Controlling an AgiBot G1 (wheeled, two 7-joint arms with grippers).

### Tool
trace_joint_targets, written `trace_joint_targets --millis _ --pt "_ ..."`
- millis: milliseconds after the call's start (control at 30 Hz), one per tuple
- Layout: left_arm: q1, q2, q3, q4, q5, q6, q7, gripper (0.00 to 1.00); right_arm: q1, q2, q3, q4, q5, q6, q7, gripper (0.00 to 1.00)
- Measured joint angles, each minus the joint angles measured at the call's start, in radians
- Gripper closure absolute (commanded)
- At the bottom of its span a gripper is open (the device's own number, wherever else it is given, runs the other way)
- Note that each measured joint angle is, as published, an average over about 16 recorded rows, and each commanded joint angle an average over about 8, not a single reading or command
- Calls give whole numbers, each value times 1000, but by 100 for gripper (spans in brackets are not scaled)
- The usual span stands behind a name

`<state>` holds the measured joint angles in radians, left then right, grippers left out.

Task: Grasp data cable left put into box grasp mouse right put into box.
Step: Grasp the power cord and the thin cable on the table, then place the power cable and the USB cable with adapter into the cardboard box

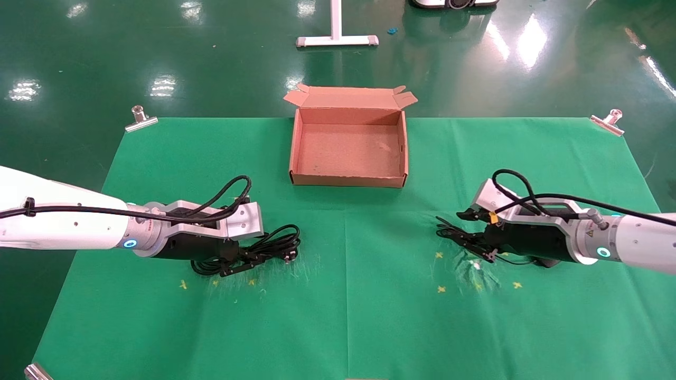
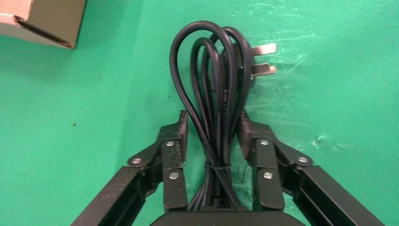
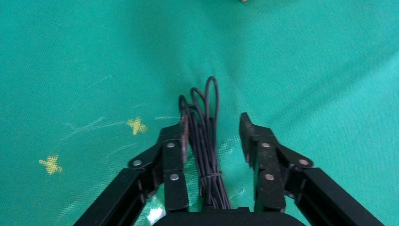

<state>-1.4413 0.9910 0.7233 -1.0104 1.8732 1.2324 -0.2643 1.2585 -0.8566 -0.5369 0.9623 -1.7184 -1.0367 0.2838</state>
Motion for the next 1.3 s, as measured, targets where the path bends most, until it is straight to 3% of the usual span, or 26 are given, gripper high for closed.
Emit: trace_joint_targets --millis 600,867,1100,1300 --pt "-5 0 -1 -3 0 2 0 100 5 3 4 4 4 1 0 100" --pt "-61 11 -16 -7 -22 19 20 100 55 28 37 24 25 13 -8 100" --pt "-166 97 -23 82 -22 -21 124 100 130 62 83 39 53 31 -25 100" --pt "-243 232 -14 276 -5 -159 297 100 179 98 117 44 75 37 -40 100"
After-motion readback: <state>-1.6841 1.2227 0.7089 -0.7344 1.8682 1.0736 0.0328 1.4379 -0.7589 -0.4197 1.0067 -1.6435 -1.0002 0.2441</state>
